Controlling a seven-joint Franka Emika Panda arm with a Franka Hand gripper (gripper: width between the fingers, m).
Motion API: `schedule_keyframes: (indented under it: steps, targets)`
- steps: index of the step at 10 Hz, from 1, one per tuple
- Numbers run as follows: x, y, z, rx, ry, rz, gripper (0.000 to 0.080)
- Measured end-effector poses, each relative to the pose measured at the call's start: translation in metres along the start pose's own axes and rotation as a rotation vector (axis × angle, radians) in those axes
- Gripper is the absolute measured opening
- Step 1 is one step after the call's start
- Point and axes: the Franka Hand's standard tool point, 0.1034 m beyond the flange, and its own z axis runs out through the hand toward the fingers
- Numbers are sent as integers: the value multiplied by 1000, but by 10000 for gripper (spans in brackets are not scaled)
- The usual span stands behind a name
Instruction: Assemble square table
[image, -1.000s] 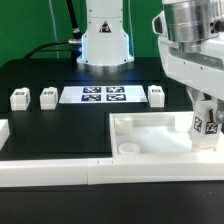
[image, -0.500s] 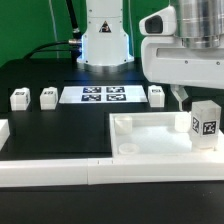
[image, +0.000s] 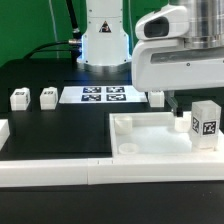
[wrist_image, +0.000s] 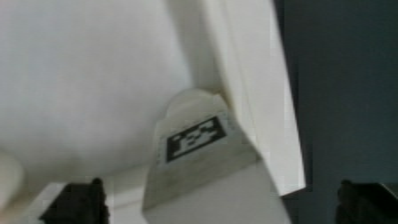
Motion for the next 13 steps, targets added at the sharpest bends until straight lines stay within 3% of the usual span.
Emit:
schedule_keyframes:
  steps: [2,4,5,6,9,11,13]
  targets:
    - [3,-3,1,-6,37,-142,649]
    - [2,-3,1,-3,35,-100,386]
    - [3,-2,1,-5,35,-87,386]
    - [3,0,1,-5,35,-10,297]
    - [4,2,2,2,36,220,297]
    - [3,5,3,24,34,517,297]
    - [-1,4,4,86,17,973,297]
